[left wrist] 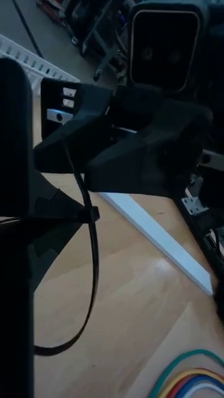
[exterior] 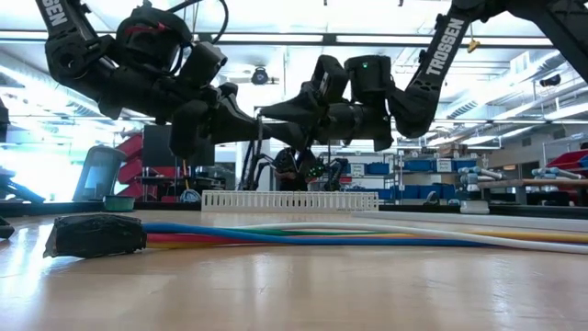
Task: Ziptie cables
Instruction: Wrap the zip tie around the cable wires
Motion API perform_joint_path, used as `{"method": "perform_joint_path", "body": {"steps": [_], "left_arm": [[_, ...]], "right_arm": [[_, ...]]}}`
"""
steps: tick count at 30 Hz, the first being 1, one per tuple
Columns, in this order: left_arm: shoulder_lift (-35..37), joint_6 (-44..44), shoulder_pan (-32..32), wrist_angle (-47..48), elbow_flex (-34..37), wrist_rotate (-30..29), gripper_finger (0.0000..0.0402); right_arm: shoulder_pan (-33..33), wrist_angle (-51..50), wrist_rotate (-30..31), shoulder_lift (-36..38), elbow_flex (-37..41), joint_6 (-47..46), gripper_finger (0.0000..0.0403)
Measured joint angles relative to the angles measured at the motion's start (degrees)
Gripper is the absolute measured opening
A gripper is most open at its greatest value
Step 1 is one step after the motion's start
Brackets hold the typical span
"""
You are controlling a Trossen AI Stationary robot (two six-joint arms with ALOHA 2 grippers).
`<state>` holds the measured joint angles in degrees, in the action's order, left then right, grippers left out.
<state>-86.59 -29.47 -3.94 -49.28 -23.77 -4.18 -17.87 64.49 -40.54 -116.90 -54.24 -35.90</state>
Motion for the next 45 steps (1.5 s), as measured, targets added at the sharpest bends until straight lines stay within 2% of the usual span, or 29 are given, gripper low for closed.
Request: {"method": "perform_joint_path", "body": {"steps": [10, 15, 19, 23, 25, 31, 36, 45], "left_arm": [[0.0, 1.3, -0.1, 0.0, 0.0, 0.0, 0.0], [0.0, 1.3, -0.1, 0.0, 0.0, 0.0, 0.0], [0.0, 1.4, -0.1, 0.0, 0.0, 0.1, 0.0], [0.0, 1.6, -0.1, 0.1, 0.0, 0.2, 0.0], [0.0, 1.6, -0.1, 0.3, 0.0, 0.1, 0.0], [0.0, 1.7, -0.1, 0.1, 0.1, 3.6, 0.0], [0.0, 1.5, 0.7, -0.1, 0.1, 6.1, 0.0], [0.0, 1.4, 1.1, 1.5, 0.0, 8.6, 0.0]], "right_arm": [[0.2, 0.5, -2.5, 0.0, -2.3, -1.8, 0.0111], [0.5, -3.4, -2.8, 0.0, -2.8, -1.6, 0.0105], [0.6, -3.7, -2.7, 0.0, -2.8, -1.3, 0.0077], [0.6, -3.7, -2.9, 0.0, -2.8, 1.0, 0.0021], [0.6, -3.6, -3.2, 0.0, -2.8, 2.5, 0.0007], [0.4, -3.6, -2.6, 0.0, -2.8, 2.5, 0.0001], [-0.5, -1.5, 0.6, 0.0, -2.8, 2.2, 0.0], [-1.8, -1.3, 1.4, 0.0, -2.8, 1.1, 0.0]]}}
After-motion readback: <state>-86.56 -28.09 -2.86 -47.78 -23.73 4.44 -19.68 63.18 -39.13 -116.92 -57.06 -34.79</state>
